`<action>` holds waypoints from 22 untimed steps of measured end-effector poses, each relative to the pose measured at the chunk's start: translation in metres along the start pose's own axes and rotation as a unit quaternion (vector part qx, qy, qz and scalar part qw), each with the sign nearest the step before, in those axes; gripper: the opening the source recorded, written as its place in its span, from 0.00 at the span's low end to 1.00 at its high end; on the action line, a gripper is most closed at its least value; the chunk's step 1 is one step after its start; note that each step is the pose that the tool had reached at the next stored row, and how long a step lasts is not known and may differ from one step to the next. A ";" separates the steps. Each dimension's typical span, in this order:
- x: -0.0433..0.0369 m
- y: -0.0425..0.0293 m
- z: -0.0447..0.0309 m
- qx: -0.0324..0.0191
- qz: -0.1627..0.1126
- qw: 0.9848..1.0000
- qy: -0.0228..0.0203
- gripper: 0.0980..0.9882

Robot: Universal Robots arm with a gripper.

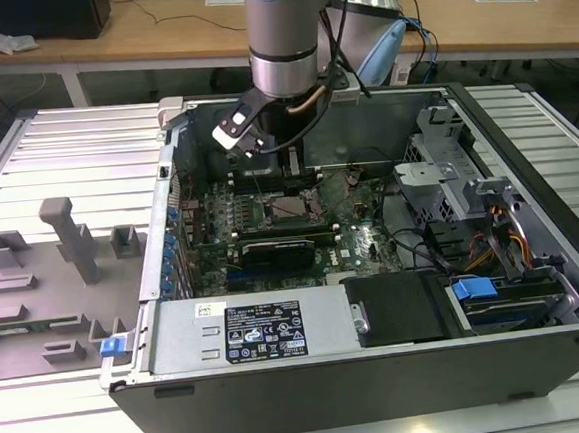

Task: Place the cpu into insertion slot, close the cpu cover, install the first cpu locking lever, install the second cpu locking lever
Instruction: 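Place the cpu into insertion slot, then close the cpu cover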

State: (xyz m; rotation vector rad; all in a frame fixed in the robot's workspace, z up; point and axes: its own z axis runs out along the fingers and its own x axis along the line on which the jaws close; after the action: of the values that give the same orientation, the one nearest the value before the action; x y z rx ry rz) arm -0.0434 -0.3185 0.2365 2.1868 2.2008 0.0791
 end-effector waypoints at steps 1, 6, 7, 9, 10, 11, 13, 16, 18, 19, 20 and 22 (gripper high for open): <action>0.0000 0.0002 -0.0034 0.000 0.000 1.000 0.000 0.01; 0.0002 0.0011 -0.0168 0.000 0.000 1.000 0.000 0.01; 0.0003 0.0012 -0.0185 -0.001 0.000 1.000 0.000 0.01; 0.0003 0.0013 -0.0196 -0.001 0.000 1.000 0.000 0.01; 0.0003 0.0013 -0.0198 -0.001 0.000 1.000 0.000 0.01; 0.0003 0.0013 -0.0200 -0.001 0.000 1.000 0.000 0.01; 0.0003 0.0013 -0.0201 -0.001 0.000 1.000 0.000 0.01; 0.0003 0.0013 -0.0203 -0.001 0.000 1.000 0.000 0.01; 0.0003 0.0013 -0.0205 -0.001 0.000 1.000 0.000 0.01; 0.0003 0.0013 -0.0205 -0.001 0.000 1.000 0.000 0.01; 0.0003 0.0017 -0.0206 -0.001 0.000 1.000 0.000 0.01; 0.0002 0.0034 -0.0206 -0.001 0.000 1.000 0.000 0.01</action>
State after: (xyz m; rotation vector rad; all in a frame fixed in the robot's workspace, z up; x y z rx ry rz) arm -0.0413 -0.3184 0.2572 2.1860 2.2000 0.0802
